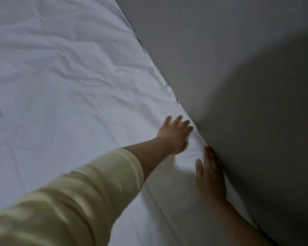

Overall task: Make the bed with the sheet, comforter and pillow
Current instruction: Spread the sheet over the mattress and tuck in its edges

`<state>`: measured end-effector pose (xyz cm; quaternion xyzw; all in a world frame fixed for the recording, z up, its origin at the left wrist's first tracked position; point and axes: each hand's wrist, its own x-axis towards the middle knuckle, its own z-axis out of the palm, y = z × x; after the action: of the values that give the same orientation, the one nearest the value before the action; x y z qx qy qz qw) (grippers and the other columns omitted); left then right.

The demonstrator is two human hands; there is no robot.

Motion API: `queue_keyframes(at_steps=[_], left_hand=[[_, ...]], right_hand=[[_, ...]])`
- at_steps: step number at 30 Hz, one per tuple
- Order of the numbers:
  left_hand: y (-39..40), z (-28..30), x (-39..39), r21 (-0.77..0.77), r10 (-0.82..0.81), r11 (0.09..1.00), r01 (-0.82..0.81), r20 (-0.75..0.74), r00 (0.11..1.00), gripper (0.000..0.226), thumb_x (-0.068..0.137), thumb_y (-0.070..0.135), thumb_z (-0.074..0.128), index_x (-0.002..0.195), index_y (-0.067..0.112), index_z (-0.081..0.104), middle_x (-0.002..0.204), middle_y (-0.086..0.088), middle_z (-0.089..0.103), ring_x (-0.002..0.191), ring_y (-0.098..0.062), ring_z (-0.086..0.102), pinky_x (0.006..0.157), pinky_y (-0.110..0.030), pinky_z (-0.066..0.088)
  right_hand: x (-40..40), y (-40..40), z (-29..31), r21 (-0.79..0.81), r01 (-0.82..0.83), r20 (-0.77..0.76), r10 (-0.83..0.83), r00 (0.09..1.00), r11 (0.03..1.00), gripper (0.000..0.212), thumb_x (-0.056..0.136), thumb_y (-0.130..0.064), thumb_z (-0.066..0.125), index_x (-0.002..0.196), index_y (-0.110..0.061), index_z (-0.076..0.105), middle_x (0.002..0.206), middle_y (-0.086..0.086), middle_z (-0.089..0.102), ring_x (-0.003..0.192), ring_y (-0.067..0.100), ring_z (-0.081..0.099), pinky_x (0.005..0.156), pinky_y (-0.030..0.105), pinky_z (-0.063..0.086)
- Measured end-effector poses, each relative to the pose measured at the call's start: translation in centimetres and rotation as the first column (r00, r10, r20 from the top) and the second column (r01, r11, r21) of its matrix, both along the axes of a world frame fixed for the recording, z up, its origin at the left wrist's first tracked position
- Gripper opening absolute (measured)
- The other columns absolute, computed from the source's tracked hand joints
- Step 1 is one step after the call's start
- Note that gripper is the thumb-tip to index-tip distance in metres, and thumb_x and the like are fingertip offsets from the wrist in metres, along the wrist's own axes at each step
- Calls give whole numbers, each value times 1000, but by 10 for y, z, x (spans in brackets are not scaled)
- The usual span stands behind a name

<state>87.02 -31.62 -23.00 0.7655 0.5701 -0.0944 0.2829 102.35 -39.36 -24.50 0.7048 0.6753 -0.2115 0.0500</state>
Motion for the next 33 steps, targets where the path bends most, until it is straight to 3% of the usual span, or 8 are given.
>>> queue_keyframes(at_steps=[5,8,14,17,20,24,27,33], left_hand=[[-5,-24,49,24,27,999,-25,-73,997,66,96,45,32,152,19,9,161,2,4,150,-20,-4,121,-43,-2],[-4,-31,60,88,46,995,-37,-100,994,67,95,50,31,152,22,10,161,1,9,150,-25,1,120,-48,-1],[-13,-25,90,94,143,988,-125,-209,967,57,97,36,29,149,14,22,156,-7,22,145,-31,12,119,-51,6],[-52,-13,114,23,20,1000,-17,-136,990,62,98,39,31,152,13,13,159,-6,12,149,-27,4,120,-48,4],[-103,-9,142,-16,-111,994,110,-57,992,63,99,42,30,153,21,6,161,-4,1,150,-25,-3,119,-48,1],[-133,-16,182,-34,-279,960,278,-20,960,58,100,40,27,152,28,4,162,1,-4,149,-28,-10,119,-53,-2],[-138,-18,202,-54,-229,972,227,-29,973,58,100,35,28,152,25,4,161,1,-4,148,-31,-10,120,-51,1],[-140,-11,210,-58,-199,979,195,-71,977,57,100,35,28,152,25,7,161,2,-2,148,-31,-10,120,-52,2]], right_hand=[[5,16,-26,-2,10,34,-10,999,1000,59,100,-38,15,152,-10,17,160,3,14,148,17,14,120,31,10],[15,18,-26,22,45,-55,-43,998,999,54,101,-30,30,150,-10,23,159,3,19,147,18,18,120,31,15],[76,-60,-27,179,85,-56,-76,996,980,59,90,-30,22,136,-5,50,141,12,51,129,28,51,107,43,40],[118,-96,-19,85,149,-59,-144,988,985,51,98,-23,24,146,-10,33,154,5,33,143,22,30,117,34,22],[137,-115,-14,161,230,-228,-191,955,960,45,95,-15,35,138,-6,47,144,11,47,136,27,41,113,36,27],[146,-127,-17,188,579,-471,-444,762,793,37,89,-8,42,117,2,65,123,20,64,117,34,59,101,40,44],[158,-133,-20,-117,847,-472,-780,412,518,30,96,-9,46,122,0,59,126,16,60,118,32,56,99,34,44],[180,-125,-42,-387,806,-534,-821,201,449,33,94,-18,56,117,5,58,121,23,61,116,38,57,102,48,45]])
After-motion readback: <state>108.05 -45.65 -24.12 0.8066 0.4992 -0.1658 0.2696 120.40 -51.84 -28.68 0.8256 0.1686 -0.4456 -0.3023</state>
